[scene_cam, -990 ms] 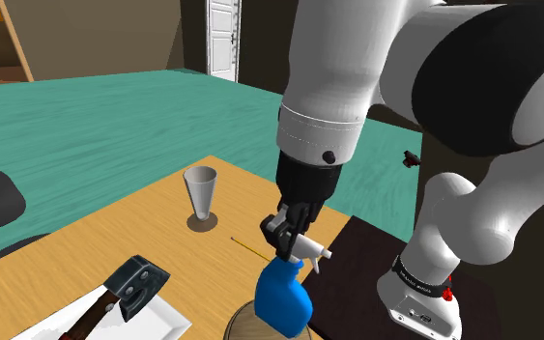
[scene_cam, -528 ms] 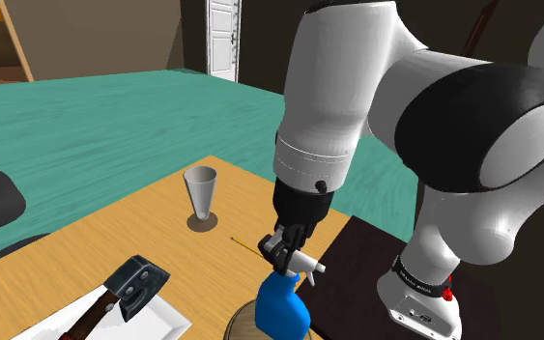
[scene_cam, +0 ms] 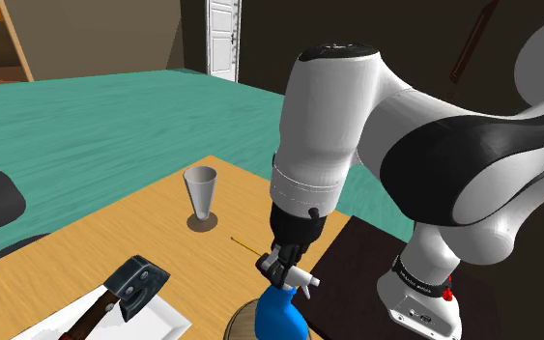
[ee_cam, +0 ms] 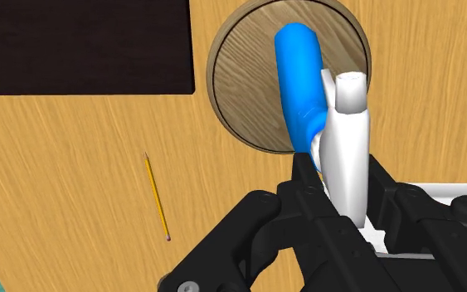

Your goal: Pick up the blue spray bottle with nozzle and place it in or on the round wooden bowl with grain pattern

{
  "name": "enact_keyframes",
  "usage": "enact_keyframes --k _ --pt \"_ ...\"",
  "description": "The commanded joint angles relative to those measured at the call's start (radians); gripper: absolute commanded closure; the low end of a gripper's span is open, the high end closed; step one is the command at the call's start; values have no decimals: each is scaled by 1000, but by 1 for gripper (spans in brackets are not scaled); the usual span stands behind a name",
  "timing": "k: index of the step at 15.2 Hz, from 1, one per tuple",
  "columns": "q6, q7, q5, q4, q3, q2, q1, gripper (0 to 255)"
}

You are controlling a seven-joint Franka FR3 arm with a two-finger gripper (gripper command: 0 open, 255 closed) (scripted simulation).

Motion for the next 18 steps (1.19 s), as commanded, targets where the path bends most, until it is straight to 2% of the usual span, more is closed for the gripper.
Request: enact_keyframes --k 1,6,7,12,16,18 --pt "5 0 -1 -1 1 3 -1 255" --pt "5 0 -1 -1 1 3 -1 255" --pt "5 0 0 -2 1 2 -1 0" --pt "5 0 -1 -1 1 3 -1 0" --pt "-129 -3 -7 100 -30 -31 -2 0" --pt "-129 -3 -7 100 -30 -31 -1 0"
